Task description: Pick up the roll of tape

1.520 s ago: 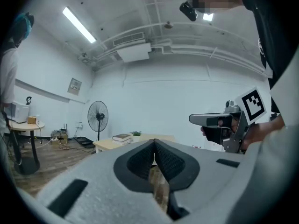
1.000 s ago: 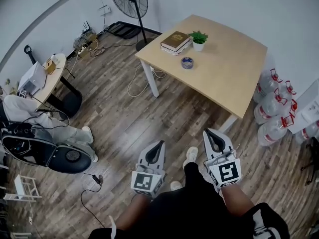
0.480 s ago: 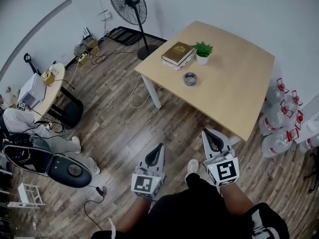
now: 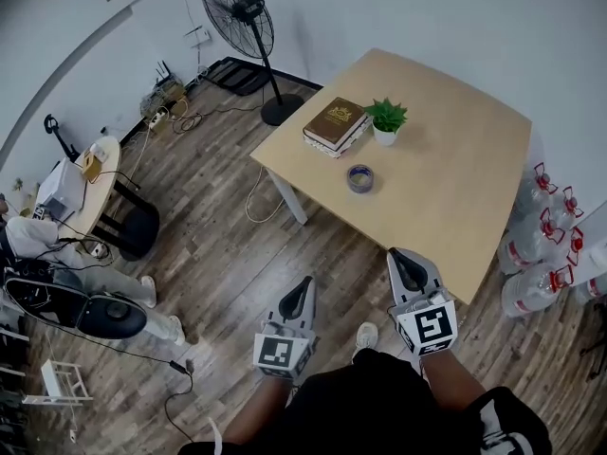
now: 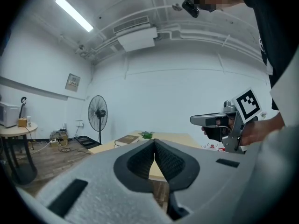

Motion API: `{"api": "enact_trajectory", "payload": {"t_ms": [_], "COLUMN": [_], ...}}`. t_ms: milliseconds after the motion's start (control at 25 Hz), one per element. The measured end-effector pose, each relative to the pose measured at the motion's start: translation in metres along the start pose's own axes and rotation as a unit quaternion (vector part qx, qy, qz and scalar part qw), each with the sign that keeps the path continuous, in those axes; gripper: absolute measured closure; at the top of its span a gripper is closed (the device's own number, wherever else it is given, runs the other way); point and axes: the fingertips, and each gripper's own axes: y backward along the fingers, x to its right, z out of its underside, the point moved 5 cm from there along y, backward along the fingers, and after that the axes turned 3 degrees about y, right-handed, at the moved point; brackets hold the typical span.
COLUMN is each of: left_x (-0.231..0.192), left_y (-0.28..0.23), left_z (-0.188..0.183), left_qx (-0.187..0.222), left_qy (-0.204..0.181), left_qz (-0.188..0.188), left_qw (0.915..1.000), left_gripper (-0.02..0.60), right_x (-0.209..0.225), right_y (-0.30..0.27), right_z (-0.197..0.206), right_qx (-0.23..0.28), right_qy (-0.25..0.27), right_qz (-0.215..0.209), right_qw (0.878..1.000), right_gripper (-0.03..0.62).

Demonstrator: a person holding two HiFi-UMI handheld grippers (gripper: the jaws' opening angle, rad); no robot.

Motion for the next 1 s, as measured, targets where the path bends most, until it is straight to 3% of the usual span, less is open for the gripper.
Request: {"api": "enact_trajectory", "payload": {"t_ms": [560,800,1000], "left_x": [-0.017,-0.051,-0.074], "left_y": [-0.071,-0.087,-0.119], "left_z": [-0.013,-0.013,-0.016], "left_qx": [0.003,0.007,0.002], "left_qy": [-0.008,0.004,0.002], "left_qz": [-0.011,-0.033,-0.020], "left_qw": [0.9999,0.9994,0.9998], "left_gripper": [0.581,0.581,0.581], "right_x": [0.062,0.072,0.085], "right_y": [-0.046,-0.066,-0.096], "right_z": [0.007,0.005,0.000], "right_qx": [-0.002,-0.006,-0.005], "right_qy": [0.008,0.014,0.021], "right_qz": [0.008,0.004,0.022], "right_qw": [1.000,1.000,1.000], "right_gripper": [0.600,0.600,0.600]}}
